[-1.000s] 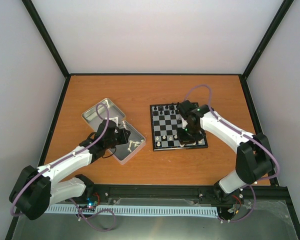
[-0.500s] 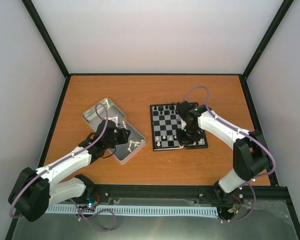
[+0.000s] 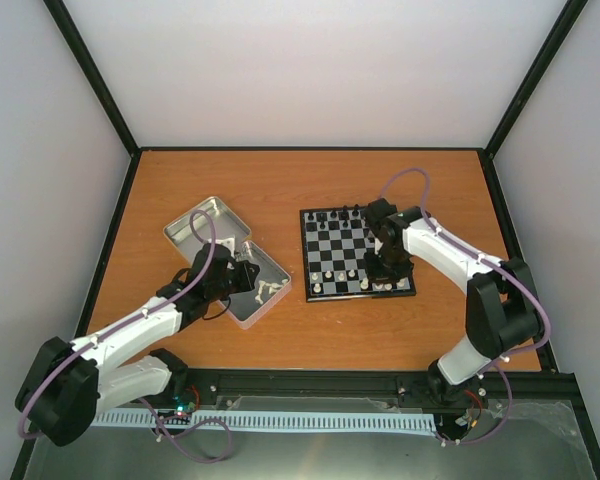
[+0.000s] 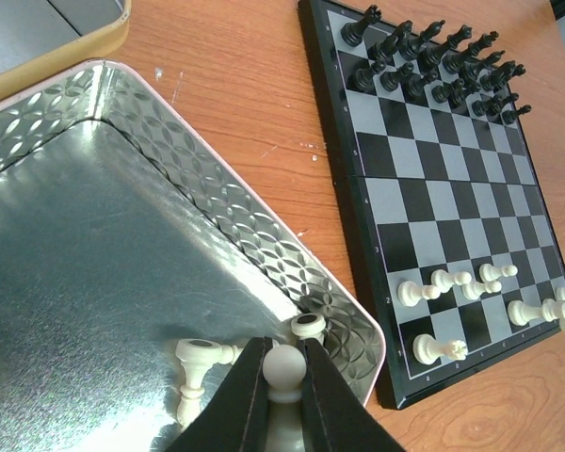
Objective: Set up the chess pieces on the board
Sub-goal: Place the chess piece on the chessboard.
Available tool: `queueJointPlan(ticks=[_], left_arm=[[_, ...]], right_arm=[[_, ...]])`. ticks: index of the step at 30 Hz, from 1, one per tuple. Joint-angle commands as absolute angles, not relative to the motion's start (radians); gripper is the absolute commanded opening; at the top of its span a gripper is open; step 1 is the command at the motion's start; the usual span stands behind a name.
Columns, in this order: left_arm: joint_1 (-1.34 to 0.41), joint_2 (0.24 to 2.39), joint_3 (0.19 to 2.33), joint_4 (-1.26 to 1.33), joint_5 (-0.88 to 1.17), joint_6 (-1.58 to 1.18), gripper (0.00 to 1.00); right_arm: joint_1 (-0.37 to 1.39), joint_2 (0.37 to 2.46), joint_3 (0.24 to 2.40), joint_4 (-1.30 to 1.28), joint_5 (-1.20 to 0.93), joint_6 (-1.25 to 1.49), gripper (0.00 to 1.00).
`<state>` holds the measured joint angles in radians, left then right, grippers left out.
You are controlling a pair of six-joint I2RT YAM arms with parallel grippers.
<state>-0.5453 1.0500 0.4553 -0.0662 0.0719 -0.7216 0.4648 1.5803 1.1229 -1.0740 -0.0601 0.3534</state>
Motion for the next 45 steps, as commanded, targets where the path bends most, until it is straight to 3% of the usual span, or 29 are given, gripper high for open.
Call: queueJointPlan(ticks=[1, 28, 45], left_arm=[[-0.541, 1.025, 0.462, -0.069, 0.067, -0.704, 0.05], [-0.541, 1.008, 0.461, -0.074, 0.066, -0.706, 0.05], [-0.541, 1.004, 0.460, -0.075, 0.068, -0.705, 0.05]], right_arm=[[0.438, 1.617, 1.123, -1.045, -0.064, 0.330, 0.03], [0.430, 1.620, 1.124, -1.079, -0.215, 0.348, 0.06], [0.538, 1.673, 1.235, -1.074, -0.191, 0.393, 0.08]])
